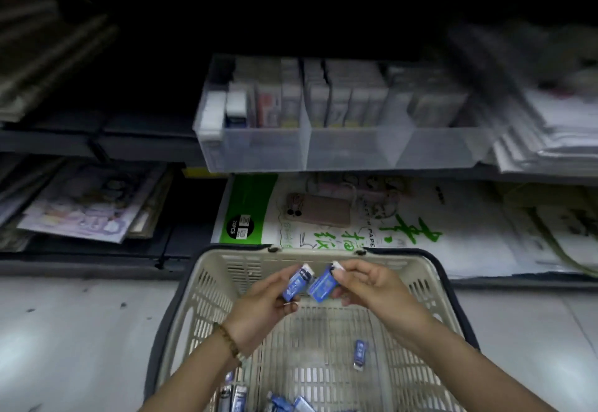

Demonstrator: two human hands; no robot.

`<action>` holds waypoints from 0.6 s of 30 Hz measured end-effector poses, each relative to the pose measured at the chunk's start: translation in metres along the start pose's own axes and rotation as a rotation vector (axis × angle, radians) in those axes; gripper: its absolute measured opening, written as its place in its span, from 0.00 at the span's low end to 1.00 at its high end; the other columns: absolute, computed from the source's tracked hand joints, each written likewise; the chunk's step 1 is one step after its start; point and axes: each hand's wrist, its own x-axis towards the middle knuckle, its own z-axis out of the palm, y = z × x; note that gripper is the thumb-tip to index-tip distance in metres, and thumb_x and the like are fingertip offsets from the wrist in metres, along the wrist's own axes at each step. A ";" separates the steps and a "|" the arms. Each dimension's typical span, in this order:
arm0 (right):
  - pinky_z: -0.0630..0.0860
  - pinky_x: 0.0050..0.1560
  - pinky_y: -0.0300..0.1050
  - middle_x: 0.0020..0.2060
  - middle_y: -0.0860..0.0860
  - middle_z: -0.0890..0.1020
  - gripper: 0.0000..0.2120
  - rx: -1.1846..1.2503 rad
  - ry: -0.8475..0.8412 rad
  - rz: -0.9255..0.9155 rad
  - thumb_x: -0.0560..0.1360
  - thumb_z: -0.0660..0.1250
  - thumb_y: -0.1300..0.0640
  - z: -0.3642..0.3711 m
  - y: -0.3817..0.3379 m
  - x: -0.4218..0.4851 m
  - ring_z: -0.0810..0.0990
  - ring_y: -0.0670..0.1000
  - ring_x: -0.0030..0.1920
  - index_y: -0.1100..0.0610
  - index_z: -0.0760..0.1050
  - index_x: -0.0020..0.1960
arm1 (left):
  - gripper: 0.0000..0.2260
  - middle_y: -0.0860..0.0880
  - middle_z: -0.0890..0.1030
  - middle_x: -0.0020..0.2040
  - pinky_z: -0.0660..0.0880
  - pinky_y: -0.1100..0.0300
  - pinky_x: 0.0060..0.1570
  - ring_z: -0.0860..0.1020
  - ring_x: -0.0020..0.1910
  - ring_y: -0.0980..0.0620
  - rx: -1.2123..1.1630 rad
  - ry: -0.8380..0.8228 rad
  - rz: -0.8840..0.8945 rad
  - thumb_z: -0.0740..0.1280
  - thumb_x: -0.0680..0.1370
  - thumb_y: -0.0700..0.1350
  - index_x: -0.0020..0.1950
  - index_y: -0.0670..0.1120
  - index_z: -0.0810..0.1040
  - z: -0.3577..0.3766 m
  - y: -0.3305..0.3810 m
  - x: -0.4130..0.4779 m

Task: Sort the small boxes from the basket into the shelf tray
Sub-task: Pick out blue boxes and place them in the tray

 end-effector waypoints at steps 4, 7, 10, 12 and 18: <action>0.79 0.36 0.34 0.34 0.53 0.83 0.03 0.034 -0.035 -0.044 0.75 0.66 0.64 0.029 -0.048 -0.031 0.81 0.45 0.32 0.61 0.79 0.45 | 0.11 0.47 0.84 0.49 0.78 0.65 0.42 0.82 0.43 0.56 0.150 -0.126 0.133 0.61 0.76 0.43 0.56 0.46 0.78 0.027 0.047 -0.048; 0.79 0.37 0.33 0.35 0.54 0.84 0.03 0.131 0.002 -0.070 0.74 0.67 0.64 0.045 -0.072 -0.051 0.83 0.46 0.33 0.63 0.78 0.46 | 0.13 0.50 0.82 0.51 0.75 0.68 0.41 0.79 0.43 0.60 0.317 -0.101 0.275 0.64 0.76 0.37 0.60 0.47 0.76 0.037 0.072 -0.078; 0.79 0.38 0.34 0.38 0.58 0.85 0.05 0.221 0.015 -0.078 0.75 0.66 0.64 0.059 -0.091 -0.066 0.84 0.49 0.36 0.65 0.77 0.48 | 0.13 0.47 0.81 0.53 0.75 0.68 0.41 0.78 0.44 0.57 0.340 -0.038 0.352 0.65 0.76 0.38 0.60 0.46 0.75 0.043 0.091 -0.099; 0.80 0.39 0.35 0.40 0.59 0.85 0.06 0.267 0.006 -0.077 0.75 0.66 0.65 0.068 -0.104 -0.073 0.84 0.50 0.37 0.66 0.76 0.50 | 0.12 0.42 0.81 0.53 0.76 0.65 0.42 0.79 0.45 0.52 0.286 -0.005 0.362 0.65 0.76 0.39 0.60 0.42 0.74 0.047 0.101 -0.109; 0.82 0.45 0.39 0.52 0.62 0.82 0.14 0.385 -0.129 -0.024 0.74 0.66 0.66 0.081 -0.151 -0.082 0.83 0.53 0.47 0.67 0.74 0.60 | 0.18 0.45 0.83 0.50 0.77 0.66 0.43 0.81 0.45 0.54 0.125 -0.080 0.451 0.68 0.69 0.43 0.57 0.40 0.75 0.052 0.138 -0.125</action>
